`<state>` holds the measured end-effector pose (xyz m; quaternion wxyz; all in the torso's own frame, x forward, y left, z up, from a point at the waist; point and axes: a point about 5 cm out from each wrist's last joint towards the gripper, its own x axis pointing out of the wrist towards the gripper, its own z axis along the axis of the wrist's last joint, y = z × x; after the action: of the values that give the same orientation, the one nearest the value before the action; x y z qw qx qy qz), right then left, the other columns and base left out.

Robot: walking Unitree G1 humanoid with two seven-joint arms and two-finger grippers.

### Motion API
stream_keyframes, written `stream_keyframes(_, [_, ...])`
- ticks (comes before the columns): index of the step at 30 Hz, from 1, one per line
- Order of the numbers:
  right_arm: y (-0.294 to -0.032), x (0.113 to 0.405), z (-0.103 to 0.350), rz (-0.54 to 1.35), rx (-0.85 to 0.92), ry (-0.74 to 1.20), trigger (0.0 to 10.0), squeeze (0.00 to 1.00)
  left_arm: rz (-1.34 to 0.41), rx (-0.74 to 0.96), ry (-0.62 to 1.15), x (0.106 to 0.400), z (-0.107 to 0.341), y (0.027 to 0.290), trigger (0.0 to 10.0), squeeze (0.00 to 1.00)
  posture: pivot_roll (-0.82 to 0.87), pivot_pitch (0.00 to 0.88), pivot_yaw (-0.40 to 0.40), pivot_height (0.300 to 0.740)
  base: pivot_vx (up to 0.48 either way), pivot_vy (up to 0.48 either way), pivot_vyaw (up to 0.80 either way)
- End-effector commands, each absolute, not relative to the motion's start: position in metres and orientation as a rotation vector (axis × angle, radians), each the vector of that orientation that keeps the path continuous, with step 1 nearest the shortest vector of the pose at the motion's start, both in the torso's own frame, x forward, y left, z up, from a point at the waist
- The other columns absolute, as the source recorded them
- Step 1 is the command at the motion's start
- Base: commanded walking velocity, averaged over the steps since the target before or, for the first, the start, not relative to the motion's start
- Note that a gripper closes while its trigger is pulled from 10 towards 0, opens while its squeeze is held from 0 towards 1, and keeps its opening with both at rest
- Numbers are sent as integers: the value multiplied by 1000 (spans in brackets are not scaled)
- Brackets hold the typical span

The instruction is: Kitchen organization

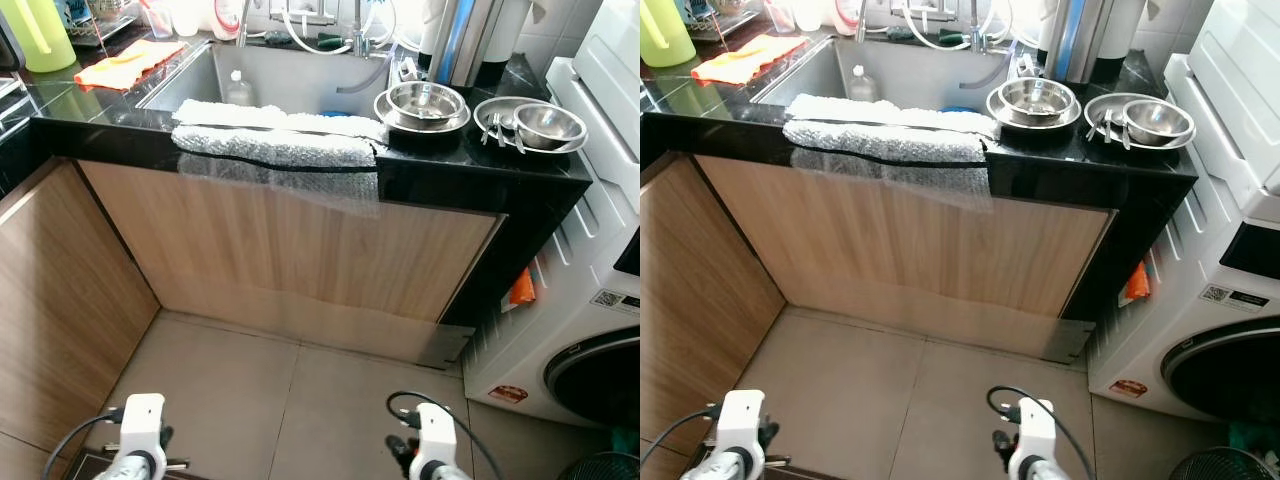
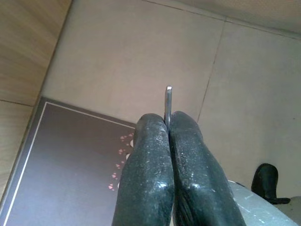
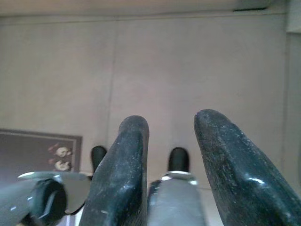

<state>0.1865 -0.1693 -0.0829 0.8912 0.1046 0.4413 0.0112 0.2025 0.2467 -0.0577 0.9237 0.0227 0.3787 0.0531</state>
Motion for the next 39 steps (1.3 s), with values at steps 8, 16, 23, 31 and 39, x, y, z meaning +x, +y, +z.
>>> stream_keyframes(8, [-170,191,-80,-14,260,886,10000,0,134,49,804,194,-61,253,10000,0,46,41,-58,740,0,0,0])
stream_keyframes(16, [-167,194,-79,-30,276,874,10000,0,138,46,790,192,-59,258,10000,0,35,42,-39,740,0,0,0])
stream_keyframes(23, [-167,186,-83,-44,280,893,10000,0,72,42,764,205,-54,250,10000,0,21,26,-24,740,0,0,0])
stream_keyframes(31, [-168,180,-86,-57,301,919,10000,0,57,50,801,200,-60,245,10000,0,18,23,-31,740,232,0,-224])
stream_keyframes(39, [-166,189,-82,-31,273,891,10000,0,73,31,793,196,-62,243,10000,0,33,36,-55,740,340,0,-142])
